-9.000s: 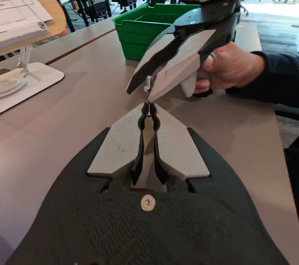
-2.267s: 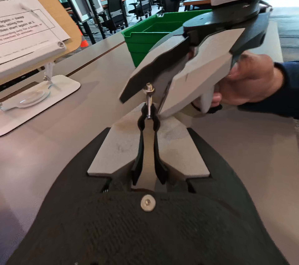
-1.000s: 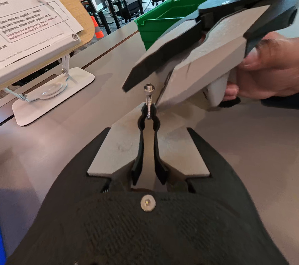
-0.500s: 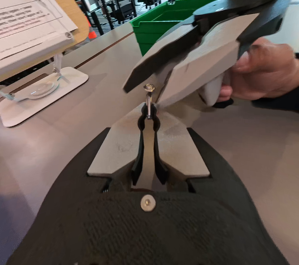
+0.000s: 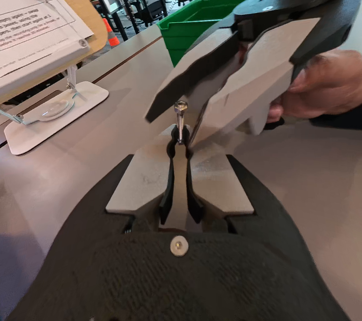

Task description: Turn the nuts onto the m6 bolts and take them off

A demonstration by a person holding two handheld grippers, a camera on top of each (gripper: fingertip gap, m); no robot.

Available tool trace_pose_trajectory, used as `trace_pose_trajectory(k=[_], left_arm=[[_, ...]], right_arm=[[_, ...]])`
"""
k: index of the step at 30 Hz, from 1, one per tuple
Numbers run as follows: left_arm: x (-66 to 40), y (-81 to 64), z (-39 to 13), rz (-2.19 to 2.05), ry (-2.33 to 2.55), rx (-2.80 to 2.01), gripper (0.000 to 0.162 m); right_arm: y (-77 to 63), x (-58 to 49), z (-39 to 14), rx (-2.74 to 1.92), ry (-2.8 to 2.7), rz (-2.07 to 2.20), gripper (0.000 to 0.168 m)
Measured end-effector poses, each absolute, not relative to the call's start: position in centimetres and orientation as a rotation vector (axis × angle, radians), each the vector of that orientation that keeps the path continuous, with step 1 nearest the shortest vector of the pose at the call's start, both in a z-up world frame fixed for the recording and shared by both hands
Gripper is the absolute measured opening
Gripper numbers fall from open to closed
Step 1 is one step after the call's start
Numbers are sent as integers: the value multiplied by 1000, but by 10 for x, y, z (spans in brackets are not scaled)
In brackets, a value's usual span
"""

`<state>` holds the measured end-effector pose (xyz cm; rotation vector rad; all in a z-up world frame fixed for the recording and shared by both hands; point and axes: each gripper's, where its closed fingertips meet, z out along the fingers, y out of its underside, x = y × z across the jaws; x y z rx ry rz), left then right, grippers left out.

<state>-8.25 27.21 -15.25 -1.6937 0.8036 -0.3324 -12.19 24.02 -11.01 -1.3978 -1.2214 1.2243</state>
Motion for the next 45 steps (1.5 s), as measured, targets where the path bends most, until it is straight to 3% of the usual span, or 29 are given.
trace_pose_trajectory(k=[6, 8, 17, 23, 26, 36, 39, 45], left_arm=[[-99, 278, -143, -353, 705, -1695, 2], [-87, 272, -146, -366, 773, -1678, 2], [-88, 273, -149, -373, 766, -1700, 3], [-91, 273, -147, -355, 761, -1692, 2], [-82, 270, -153, -322, 827, -1688, 2], [-97, 276, -147, -347, 730, -1708, 2], [-84, 270, -153, -345, 813, -1698, 2], [-83, 272, -158, -308, 827, -1714, 2]], right_arm=[[245, -113, -104, -1401, -1172, 1292, 36], [233, -122, -107, -1381, -1222, 1324, 45], [243, -114, -101, -1377, -1174, 1294, 42], [240, -116, -109, -1394, -1222, 1258, 34], [233, -125, -115, -1380, -1266, 1218, 43], [244, -112, -105, -1374, -1200, 1225, 30], [235, -123, -110, -1359, -1245, 1209, 39], [239, -121, -112, -1372, -1245, 1171, 36]])
